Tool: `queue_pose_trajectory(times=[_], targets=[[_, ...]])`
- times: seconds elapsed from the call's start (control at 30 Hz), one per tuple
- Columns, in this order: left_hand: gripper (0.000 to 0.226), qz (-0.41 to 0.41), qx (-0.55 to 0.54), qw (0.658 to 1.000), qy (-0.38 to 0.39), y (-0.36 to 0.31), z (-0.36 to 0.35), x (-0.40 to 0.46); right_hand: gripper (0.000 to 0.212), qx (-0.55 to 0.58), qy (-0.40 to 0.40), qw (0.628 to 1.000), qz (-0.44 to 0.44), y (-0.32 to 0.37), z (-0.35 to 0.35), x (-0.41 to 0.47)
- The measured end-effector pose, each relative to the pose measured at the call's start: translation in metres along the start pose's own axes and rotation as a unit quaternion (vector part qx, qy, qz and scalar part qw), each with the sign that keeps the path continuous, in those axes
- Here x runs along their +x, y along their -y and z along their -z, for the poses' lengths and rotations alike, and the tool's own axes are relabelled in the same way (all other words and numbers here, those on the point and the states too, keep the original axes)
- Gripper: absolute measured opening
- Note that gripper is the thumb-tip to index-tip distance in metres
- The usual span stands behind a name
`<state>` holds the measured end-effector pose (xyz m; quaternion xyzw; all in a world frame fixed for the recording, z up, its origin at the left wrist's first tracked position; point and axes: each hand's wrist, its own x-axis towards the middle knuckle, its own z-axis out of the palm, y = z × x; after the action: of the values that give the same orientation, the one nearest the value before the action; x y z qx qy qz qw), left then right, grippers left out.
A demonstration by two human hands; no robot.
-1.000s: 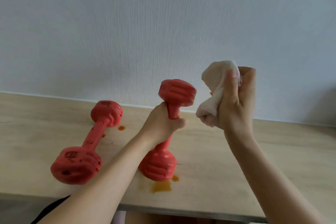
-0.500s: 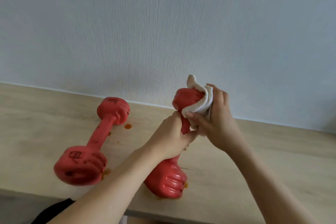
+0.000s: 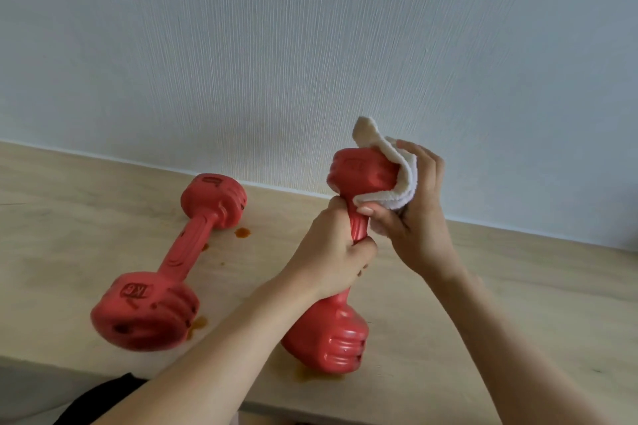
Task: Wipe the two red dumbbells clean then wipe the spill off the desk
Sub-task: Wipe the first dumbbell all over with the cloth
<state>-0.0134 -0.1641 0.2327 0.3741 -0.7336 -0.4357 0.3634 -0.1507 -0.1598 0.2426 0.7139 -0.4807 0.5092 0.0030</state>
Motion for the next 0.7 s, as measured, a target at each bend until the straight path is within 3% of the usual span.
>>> queue_pose_trajectory(times=[0.1,0.23,0.37,0.5,0.7], targets=[[0.022,-0.007,-0.026,0.999,0.018,0.000,0.002,0.000,0.064,0.091,0.052,0.994,-0.044,-0.004,0.006,-0.010],[0.021,-0.003,-0.048,0.999,-0.003,0.001,0.004,0.005,0.066,0.093,0.063,0.989,-0.092,-0.002,-0.001,-0.007],[0.023,-0.009,-0.051,0.998,-0.031,0.000,0.004,0.006,0.087,-0.011,0.010,0.992,-0.128,0.023,-0.012,0.006],[0.025,-0.034,0.000,0.999,-0.038,-0.003,-0.004,0.009,0.074,-0.210,-0.041,0.974,-0.077,0.044,-0.018,0.014],[0.031,-0.012,-0.025,1.000,0.005,0.001,-0.007,0.010,0.087,-0.016,-0.017,0.997,-0.077,0.000,-0.003,0.001]])
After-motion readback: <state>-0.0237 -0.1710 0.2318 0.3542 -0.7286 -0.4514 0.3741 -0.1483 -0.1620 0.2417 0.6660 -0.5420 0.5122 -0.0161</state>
